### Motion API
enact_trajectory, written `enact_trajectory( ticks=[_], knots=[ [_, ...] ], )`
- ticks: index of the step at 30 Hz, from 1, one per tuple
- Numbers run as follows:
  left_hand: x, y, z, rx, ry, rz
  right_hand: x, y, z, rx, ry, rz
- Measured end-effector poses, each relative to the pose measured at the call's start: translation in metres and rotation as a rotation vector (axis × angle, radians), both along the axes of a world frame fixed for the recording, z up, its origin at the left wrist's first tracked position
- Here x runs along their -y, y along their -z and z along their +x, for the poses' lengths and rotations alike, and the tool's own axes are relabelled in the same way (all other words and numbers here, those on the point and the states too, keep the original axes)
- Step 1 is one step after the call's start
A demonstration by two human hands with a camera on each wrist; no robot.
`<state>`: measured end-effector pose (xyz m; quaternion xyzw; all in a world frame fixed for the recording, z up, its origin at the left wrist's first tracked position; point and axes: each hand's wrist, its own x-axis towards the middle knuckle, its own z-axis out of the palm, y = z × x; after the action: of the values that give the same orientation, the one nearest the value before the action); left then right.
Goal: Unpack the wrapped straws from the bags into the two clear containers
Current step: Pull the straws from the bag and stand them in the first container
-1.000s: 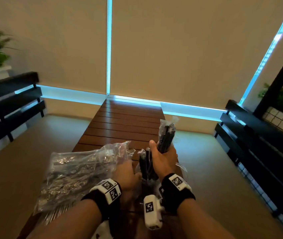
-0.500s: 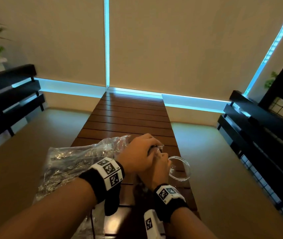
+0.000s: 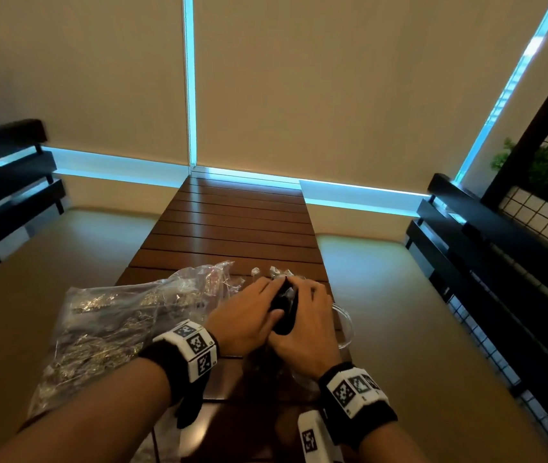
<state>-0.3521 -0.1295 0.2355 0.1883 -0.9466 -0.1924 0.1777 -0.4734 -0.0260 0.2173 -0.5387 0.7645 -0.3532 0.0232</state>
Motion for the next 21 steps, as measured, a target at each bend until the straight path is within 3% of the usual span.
enact_trajectory(
  ticks=[2, 5, 8, 10, 14, 16, 18, 20, 21],
  knots=[
    [0.002, -0.01, 0.006, -0.075, 0.028, -0.022, -0.001, -0.007, -0.002, -0.007, -0.012, -0.016],
    [0.008, -0.021, 0.015, -0.244, -0.034, -0.069, 0.003, -0.006, -0.004, 0.143, -0.015, -0.067],
    [0.009, -0.022, 0.019, -0.407, -0.146, 0.167, 0.013, 0.004, -0.003, 0.26, -0.042, -0.059],
    [0.006, -0.02, 0.019, -0.432, -0.086, 0.299, 0.021, 0.009, -0.001, 0.251, -0.055, -0.061],
    [-0.001, -0.03, 0.015, -0.473, 0.008, 0.203, 0.032, 0.007, -0.002, 0.149, -0.073, -0.098],
    [0.005, -0.039, 0.015, -0.624, -0.106, 0.094, 0.035, 0.001, -0.006, 0.097, -0.071, -0.083],
    [0.016, -0.045, 0.015, -0.763, -0.342, 0.001, 0.036, -0.002, -0.009, 0.074, -0.058, -0.083],
    [0.026, -0.049, 0.014, -0.738, -0.54, 0.024, 0.037, 0.0, -0.01, 0.075, -0.062, -0.1],
    [0.03, -0.048, 0.012, -0.658, -0.55, 0.086, 0.038, 0.002, -0.011, 0.08, -0.069, -0.103]
  ],
)
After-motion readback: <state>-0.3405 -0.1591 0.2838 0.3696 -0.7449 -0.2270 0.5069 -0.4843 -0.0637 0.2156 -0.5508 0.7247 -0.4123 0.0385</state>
